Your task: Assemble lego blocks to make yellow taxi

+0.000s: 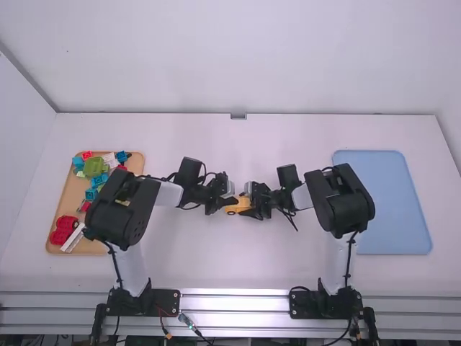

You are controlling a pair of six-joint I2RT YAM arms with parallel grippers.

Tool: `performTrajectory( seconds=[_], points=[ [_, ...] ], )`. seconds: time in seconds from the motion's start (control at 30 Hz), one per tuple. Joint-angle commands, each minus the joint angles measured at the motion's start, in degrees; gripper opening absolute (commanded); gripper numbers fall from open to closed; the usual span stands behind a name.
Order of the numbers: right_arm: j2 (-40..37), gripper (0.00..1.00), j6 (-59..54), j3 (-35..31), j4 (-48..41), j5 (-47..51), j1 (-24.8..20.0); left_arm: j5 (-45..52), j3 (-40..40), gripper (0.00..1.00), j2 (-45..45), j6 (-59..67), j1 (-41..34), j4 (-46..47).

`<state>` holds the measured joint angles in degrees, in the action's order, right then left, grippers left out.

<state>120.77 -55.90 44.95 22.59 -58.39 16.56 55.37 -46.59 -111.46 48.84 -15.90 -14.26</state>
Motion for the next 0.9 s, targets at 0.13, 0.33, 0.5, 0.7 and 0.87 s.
performTrajectory(
  seconds=[0.13,0.33,0.5,0.7,0.87],
  points=[
    [0.7,0.63,-0.13,0.42,-0.09,-0.28,0.37,-9.75,3.87,0.02,-6.34,0.09,-0.22,-1.33],
    [0.7,0.63,-0.09,0.42,-0.11,-0.09,0.37,-9.07,1.62,0.02,-1.03,-1.9,0.66,1.84],
    [0.7,0.64,0.17,0.85,-0.44,0.46,-0.02,-6.47,-0.9,0.02,10.49,-2.03,3.21,8.04],
    [0.7,0.7,0.52,0.83,-0.39,1.38,-0.07,-11.41,-1.77,0.91,21.94,-10.34,7.21,9.55],
    [0.68,0.85,2.05,1.49,-0.57,1.44,0.04,-22.6,-1.7,0.99,27.63,-21.4,10.51,11.89]
  ],
)
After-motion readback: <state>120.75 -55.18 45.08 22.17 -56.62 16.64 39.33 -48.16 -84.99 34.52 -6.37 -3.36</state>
